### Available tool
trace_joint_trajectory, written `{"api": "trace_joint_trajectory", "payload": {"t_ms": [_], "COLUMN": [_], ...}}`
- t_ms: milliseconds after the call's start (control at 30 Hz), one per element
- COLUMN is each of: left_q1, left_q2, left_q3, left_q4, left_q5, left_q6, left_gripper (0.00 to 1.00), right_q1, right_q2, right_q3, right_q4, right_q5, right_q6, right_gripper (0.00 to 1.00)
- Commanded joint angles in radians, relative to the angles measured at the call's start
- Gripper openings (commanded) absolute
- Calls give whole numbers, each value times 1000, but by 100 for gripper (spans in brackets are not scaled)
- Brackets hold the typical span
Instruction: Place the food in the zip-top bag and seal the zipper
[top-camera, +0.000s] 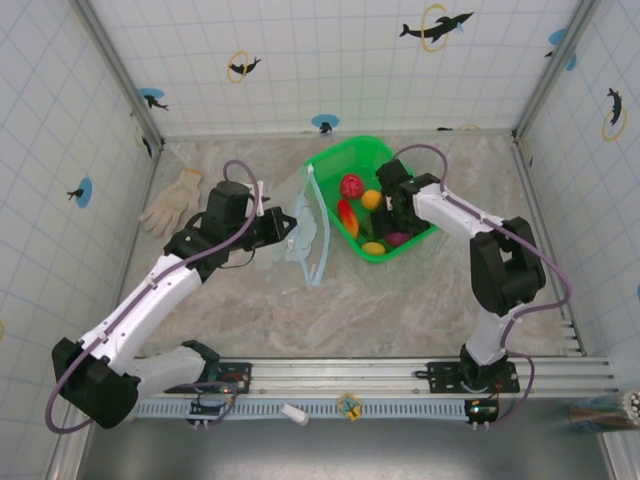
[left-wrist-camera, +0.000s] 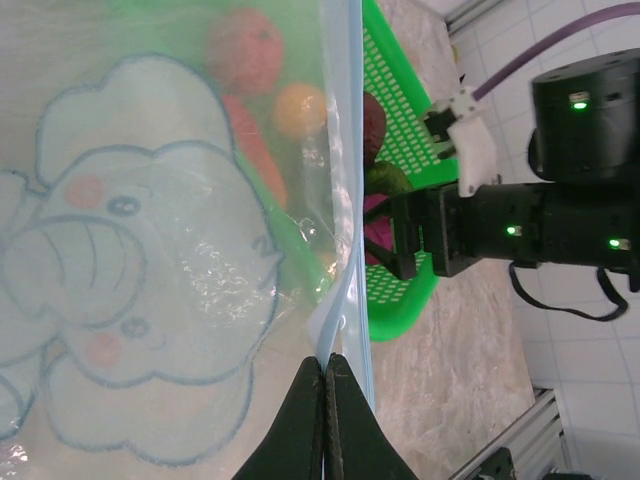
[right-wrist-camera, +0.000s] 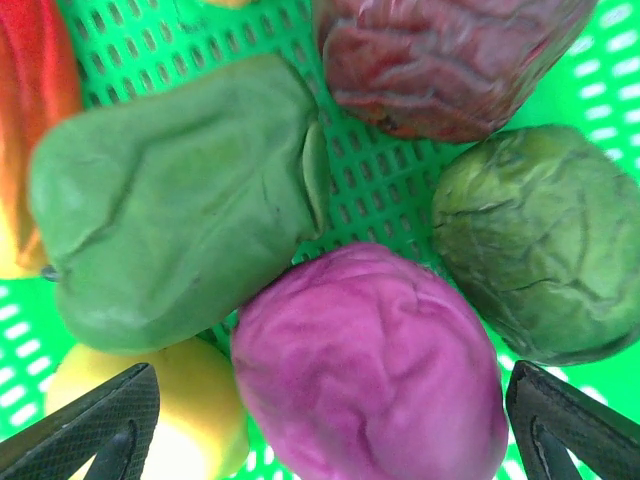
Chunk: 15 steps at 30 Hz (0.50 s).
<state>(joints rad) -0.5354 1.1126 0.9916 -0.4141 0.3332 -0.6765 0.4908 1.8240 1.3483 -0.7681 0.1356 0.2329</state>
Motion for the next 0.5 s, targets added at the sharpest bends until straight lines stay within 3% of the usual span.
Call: {"api": "trace_joint_trajectory", "payload": {"t_ms": [0,300,467], "left_q1": [7,8,8], "left_q2": [-17,-14,-7], "left_q3": [-2,36,59], "left_q4": [-20,-59,-97], "left_q5": [33,7,-3], "left_q6": [47,71,90], "left_gripper": [0,0,0], "right_q1": [-1,3,9], "right_q2": [42,45,-54], "right_q3": [23,46,26], "right_q4": [-36,-3,15], "right_q5": [-12,-17,-26], "right_q6": [-10,10,33], "right_gripper": [90,66,64]}}
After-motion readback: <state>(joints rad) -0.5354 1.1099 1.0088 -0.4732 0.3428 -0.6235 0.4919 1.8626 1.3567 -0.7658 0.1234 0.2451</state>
